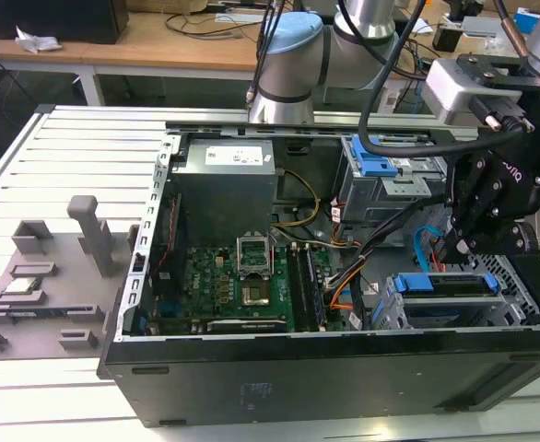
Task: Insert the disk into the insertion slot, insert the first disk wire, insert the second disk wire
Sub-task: 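Insert the disk into the insertion slot, then insert the first disk wire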
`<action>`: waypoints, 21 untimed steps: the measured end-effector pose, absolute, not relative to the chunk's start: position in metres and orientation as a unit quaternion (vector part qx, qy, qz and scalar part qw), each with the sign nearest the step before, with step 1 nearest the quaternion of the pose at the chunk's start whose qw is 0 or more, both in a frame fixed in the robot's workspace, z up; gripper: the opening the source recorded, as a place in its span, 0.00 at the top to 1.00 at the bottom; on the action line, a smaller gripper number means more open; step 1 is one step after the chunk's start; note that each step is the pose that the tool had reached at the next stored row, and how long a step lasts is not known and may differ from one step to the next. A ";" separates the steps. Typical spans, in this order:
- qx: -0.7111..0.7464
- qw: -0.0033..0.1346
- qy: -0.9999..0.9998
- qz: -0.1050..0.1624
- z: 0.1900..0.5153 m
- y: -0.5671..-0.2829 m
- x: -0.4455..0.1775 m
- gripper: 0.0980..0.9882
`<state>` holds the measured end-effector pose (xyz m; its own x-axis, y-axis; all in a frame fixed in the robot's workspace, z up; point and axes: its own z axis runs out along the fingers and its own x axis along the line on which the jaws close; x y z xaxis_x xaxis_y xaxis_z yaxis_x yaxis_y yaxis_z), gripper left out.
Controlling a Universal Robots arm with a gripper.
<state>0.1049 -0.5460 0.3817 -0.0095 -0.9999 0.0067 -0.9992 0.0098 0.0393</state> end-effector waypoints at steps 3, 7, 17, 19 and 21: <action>0.704 0.016 -0.710 -0.011 0.382 -0.546 0.105 0.99; 0.704 0.017 -0.710 -0.011 0.381 -0.546 0.110 0.99; 0.704 0.019 -0.710 -0.012 0.373 -0.515 0.149 0.99; 0.703 0.020 -0.710 -0.012 0.372 -0.504 0.149 0.99; 0.703 0.019 -0.710 -0.012 0.369 -0.502 0.149 0.99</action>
